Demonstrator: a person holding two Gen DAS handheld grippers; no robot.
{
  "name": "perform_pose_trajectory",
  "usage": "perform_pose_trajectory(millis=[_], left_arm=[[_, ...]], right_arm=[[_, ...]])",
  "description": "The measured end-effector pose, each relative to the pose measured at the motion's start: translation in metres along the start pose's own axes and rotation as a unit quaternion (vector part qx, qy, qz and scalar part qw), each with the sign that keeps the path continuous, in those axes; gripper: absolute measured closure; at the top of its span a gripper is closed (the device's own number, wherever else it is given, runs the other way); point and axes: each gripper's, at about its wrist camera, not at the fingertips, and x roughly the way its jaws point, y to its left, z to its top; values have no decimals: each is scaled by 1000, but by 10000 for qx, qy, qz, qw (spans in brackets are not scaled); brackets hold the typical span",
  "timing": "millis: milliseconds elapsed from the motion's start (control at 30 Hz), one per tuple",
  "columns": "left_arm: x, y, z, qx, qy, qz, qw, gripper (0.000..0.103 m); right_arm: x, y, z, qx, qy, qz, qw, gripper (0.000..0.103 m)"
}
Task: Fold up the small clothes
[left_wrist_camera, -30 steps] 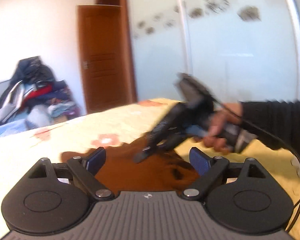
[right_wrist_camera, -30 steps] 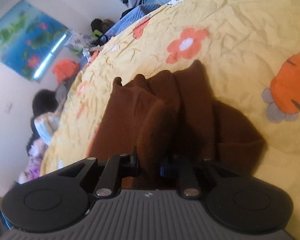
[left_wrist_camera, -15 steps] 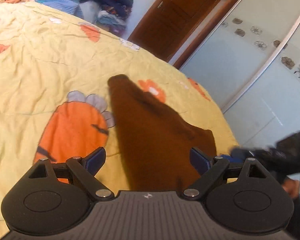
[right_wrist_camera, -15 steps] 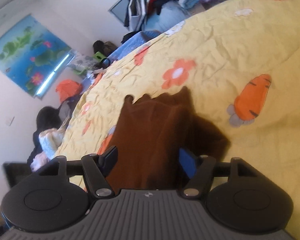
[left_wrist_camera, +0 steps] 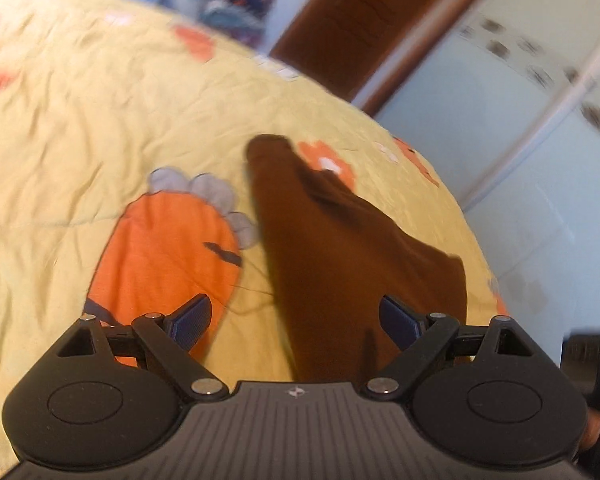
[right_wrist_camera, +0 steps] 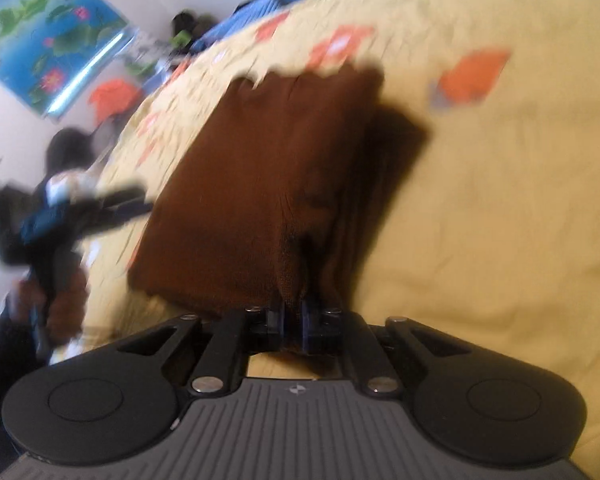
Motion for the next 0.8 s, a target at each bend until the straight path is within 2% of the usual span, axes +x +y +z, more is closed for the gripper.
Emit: perform_pose_trajectory(millis=[33,67,100,133,167,200,233,333,400,433,500,533,567,600,700,800], left_arm=[[3,6,5,-216,49,-87,9997,11],[7,11,10,-381,84,-167,9991,11],[11,14,14,-498,119,-238,9984,11],[16,16,17,-577,145,-285,9978,11],[22,17,20,-643,206,-332,9972,11],[31,18,23,-684,309,-381,9965,11],[40,17,26,-719,403,-395,9958,11],[61,12,36,-618,400,-457,9962,11],[71,7,42,-619,391,-499,9961,12],[76,6,44,-619,399,-542,9958,13],[91,-1,48,-496,587,-477,9959,60],[99,-4,49,-387,721,-255,9963,86],[101,-7,50,-279,643,-221,9973,87],[101,-11,51,-102,599,-159,9980,88],[89,-24,54,461,350,67,9983,90],[66,-26,68,754,88,71,9971,91]], right_arm=[[-3,4,5,5,18,31,10000,77],[-8,7,12,52,-64,94,9999,68],[-18,10,18,75,-343,160,9993,40],[-28,11,24,70,-754,161,9970,6],[-36,11,31,71,-1176,135,9929,1],[-37,7,39,134,-1424,95,9897,0],[-32,0,49,322,-1458,-29,9888,0],[0,-27,73,1055,-1227,-413,9860,2],[22,-39,80,1251,-1034,-466,9856,5],[24,-34,79,1108,-1232,-464,9851,6],[34,-26,77,1044,-1198,-392,9865,15],[39,-23,75,972,-1163,-365,9878,38],[45,-24,76,975,-1090,-355,9886,60],[48,-24,74,1059,-1114,-317,9876,67],[46,-27,73,1183,-1352,-91,9837,68],[48,-23,78,1322,-1546,387,9783,70]])
